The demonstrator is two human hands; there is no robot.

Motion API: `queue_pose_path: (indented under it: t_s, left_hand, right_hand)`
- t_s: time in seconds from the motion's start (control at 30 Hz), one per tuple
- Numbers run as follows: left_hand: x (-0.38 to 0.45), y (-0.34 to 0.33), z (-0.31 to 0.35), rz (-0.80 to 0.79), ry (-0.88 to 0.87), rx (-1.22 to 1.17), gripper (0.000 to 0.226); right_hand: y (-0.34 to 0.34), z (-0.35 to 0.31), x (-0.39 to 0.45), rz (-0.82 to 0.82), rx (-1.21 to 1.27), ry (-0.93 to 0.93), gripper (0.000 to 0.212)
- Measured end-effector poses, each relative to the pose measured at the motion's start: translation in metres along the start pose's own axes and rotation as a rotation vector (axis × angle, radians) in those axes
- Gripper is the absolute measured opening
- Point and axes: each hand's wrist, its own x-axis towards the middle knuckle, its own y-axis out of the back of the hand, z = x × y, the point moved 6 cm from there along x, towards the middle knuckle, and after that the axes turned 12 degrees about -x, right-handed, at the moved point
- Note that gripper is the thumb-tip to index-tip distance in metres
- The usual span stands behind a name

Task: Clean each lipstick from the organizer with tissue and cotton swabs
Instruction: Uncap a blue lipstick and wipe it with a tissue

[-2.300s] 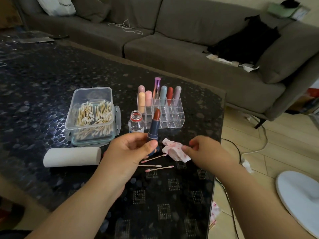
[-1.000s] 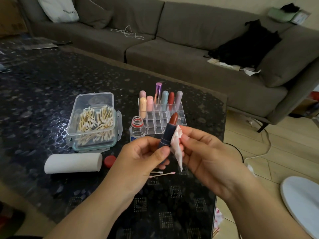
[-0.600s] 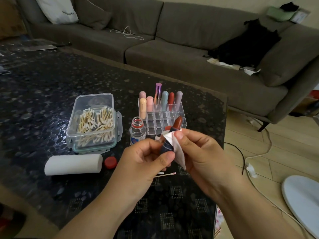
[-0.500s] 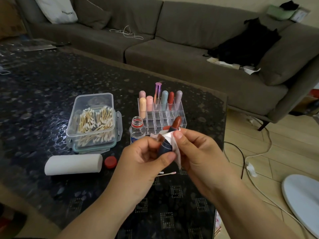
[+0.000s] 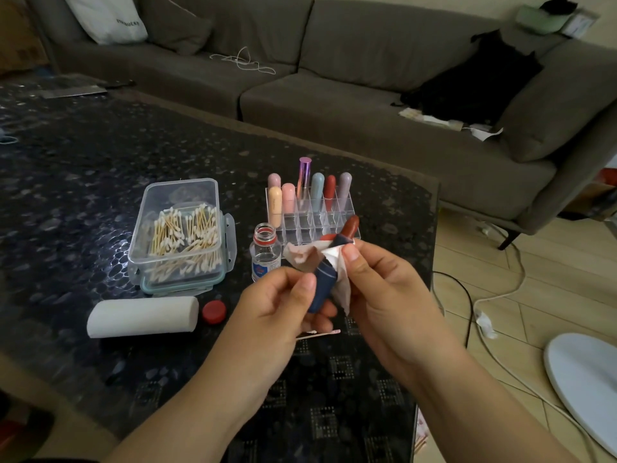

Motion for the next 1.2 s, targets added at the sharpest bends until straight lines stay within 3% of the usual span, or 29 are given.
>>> queue_pose_path:
  t_s: [0.13,0.23,0.4,0.53,0.7,0.87,1.03,1.2]
  left_hand:
    - [0.001,0.001,0.010,0.036,-0.092,0.032,0.006]
    - [0.001,0.002,0.009,0.074,-0.099,0.026,0.019]
    - [-0.003,-0.007,-0.004,-0.031,0.143,-0.161,0.041]
    - [-0.001,-0.005,-0.003,-0.007,0.134,-0.226,0.029]
    - [0.003,0.000,0.005,0.017,0.000,-0.130,0.011]
    - [0.001,0.000,0.009,0.042,-0.095,-0.050,0.021]
    - [-0.003,-0.006,-0.002,-0.029,0.113,-0.167,0.038]
    - [0.000,0.000,0.003,0.039,0.039,-0.120,0.027]
  right_hand:
    - [-0.001,-0.001,-0.002,0.008,-0.004,0.038,0.032]
    - [-0.002,-0.003,-0.003,0.014,-0.016,0.041,0.032]
    - [0.001,-0.006,-0.004,0.030,-0.029,0.020,0.035]
    - [-0.001,-0.007,-0.003,0.023,-0.010,0.025,0.035]
    - [0.002,-0.005,-0.001,0.036,0.039,0.052,0.030]
    - [0.000,-0.010,-0.002,0.008,0.062,0.058,0.031]
    - [0.001,-0.012,-0.002,0.015,0.035,0.047,0.034]
    - [0.001,-0.010,-0.002,0.019,0.047,0.072,0.033]
